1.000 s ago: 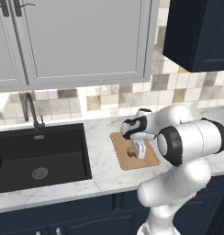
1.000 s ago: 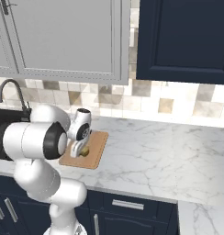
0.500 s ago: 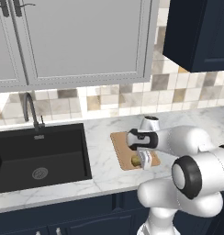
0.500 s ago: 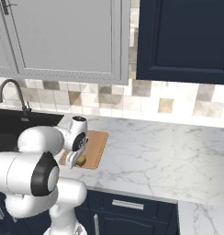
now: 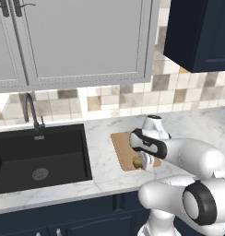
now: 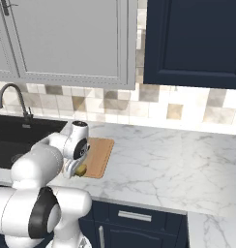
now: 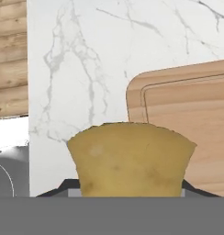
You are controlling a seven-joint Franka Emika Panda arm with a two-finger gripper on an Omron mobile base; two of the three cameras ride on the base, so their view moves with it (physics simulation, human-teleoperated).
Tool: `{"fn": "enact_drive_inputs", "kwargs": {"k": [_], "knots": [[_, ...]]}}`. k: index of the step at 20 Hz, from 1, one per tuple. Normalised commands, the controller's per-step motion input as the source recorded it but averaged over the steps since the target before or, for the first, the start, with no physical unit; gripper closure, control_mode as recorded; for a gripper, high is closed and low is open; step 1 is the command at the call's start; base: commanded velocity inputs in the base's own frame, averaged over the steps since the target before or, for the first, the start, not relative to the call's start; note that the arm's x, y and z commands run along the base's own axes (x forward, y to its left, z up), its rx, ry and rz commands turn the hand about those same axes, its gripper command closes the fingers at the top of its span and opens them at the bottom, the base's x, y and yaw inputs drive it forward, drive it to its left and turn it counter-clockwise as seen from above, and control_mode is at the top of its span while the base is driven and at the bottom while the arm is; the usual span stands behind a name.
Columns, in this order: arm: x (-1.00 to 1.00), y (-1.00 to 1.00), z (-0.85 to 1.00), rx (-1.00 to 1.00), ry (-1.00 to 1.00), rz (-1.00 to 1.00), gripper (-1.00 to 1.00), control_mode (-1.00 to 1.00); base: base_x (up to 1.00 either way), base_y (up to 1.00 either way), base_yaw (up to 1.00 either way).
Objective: Pick up the sponge from the counter and clean the cutting board by briefly scrubbing or pressing down on the cutting board. Once finished, release the sponge.
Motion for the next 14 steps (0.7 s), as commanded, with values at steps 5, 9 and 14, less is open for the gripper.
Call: {"fn": "enact_drive_inputs", "kwargs": {"k": [5,9,14], "knots": [[0.06,0.25,0.24,0.00,0.12,-0.07,1.00,-1.00,0.00,0.00,0.00],[0.00,0.23,-0.01,-0.01,0.10,-0.02,1.00,-1.00,0.00,0.00,0.00],[0.07,0.26,-0.12,-0.01,0.07,0.00,1.00,-1.00,0.00,0.00,0.00]]}}
